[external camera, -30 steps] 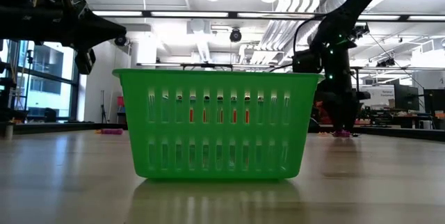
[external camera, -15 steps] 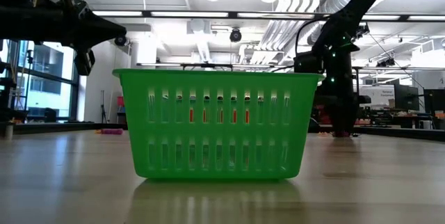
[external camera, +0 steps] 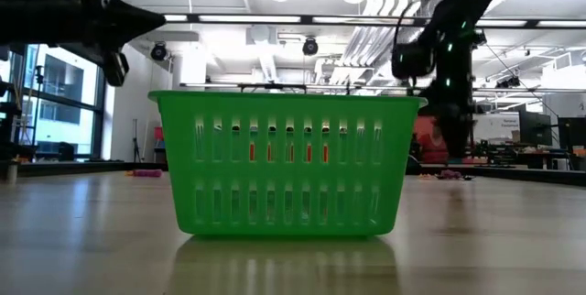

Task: Sort Halloween decoration
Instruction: Put the purple skeleton toy into the red bin

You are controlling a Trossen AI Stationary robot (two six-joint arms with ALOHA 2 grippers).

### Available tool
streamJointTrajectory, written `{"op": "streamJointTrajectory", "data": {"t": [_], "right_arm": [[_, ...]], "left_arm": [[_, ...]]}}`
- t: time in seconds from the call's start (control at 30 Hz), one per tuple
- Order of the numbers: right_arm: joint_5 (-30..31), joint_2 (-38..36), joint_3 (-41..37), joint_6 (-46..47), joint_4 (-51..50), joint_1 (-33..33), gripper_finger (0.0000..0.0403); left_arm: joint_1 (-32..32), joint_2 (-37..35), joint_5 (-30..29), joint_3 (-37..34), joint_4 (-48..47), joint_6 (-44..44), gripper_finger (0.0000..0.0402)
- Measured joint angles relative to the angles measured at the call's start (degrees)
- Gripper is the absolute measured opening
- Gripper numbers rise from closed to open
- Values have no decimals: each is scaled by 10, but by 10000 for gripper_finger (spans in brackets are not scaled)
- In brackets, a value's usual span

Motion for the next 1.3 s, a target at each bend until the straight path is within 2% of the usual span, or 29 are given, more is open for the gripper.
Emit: {"op": "streamJointTrajectory", "data": {"t": [0.17, 0.33, 0.57, 0.7, 0.8, 1.0, 1.17, 1.3], "right_arm": [[-6, -94, 0, 26, 32, 41, 3], [-12, -152, 1, 89, 92, 81, 2], [-14, -159, 13, 99, 182, 143, 1], [-14, -156, 40, 84, 219, 171, 1], [-12, -156, 63, 78, 238, 185, 0], [-10, -148, 101, 68, 259, 211, 0], [-15, -124, 126, 58, 308, 232, 0], [-28, -96, 150, 39, 314, 244, 0]], "left_arm": [[0, 57, -10, 47, 0, 76, 1], [10, 165, -18, 122, -2, 167, 1], [67, 344, -18, 267, -41, 290, 1], [100, 436, 17, 364, -111, 389, 9], [114, 496, 37, 428, -139, 424, 37], [113, 581, 46, 513, -139, 471, 124], [103, 629, 55, 553, -134, 474, 184], [98, 652, 61, 571, -124, 474, 209]]}}
